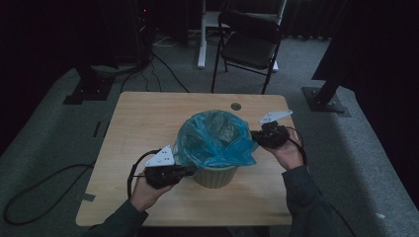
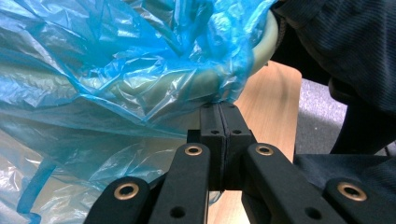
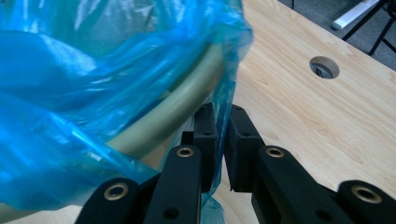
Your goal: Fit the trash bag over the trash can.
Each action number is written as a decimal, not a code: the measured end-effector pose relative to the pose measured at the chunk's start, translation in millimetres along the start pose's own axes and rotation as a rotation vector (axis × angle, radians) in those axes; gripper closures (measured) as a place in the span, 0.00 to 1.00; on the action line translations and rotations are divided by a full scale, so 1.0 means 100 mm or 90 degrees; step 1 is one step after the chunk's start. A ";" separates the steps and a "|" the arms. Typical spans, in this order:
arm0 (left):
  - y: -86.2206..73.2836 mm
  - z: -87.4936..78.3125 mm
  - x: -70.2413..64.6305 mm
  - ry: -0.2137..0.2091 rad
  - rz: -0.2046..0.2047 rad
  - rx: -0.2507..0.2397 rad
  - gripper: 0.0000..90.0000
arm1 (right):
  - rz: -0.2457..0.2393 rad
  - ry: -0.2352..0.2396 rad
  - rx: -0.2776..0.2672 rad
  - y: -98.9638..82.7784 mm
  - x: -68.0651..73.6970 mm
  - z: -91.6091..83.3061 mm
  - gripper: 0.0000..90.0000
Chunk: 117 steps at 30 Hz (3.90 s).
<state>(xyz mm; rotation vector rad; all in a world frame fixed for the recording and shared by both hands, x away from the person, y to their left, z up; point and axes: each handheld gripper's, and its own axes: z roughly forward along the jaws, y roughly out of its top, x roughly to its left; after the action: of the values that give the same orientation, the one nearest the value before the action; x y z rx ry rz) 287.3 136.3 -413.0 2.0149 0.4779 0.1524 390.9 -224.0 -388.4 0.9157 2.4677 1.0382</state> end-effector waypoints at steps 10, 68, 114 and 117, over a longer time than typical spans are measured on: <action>-0.02 0.12 0.02 -0.010 -0.003 0.010 1.00 | 0.002 0.023 0.005 -0.06 0.05 0.03 0.96; -0.27 0.35 0.10 0.003 -0.018 0.093 1.00 | 0.028 0.055 0.061 -0.48 0.00 0.15 0.98; 0.01 -0.30 0.10 0.063 0.025 -0.023 0.76 | 0.028 0.049 0.016 -0.49 0.01 0.06 0.78; 0.07 -0.33 0.12 0.067 0.029 -0.031 0.76 | 0.029 0.049 0.016 -0.50 0.00 0.07 0.78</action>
<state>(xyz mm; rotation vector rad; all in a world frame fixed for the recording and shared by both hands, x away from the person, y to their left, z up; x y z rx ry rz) 289.8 165.2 -392.4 1.9784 0.4895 0.2967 372.0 -246.9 -429.0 0.9611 2.5393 1.0791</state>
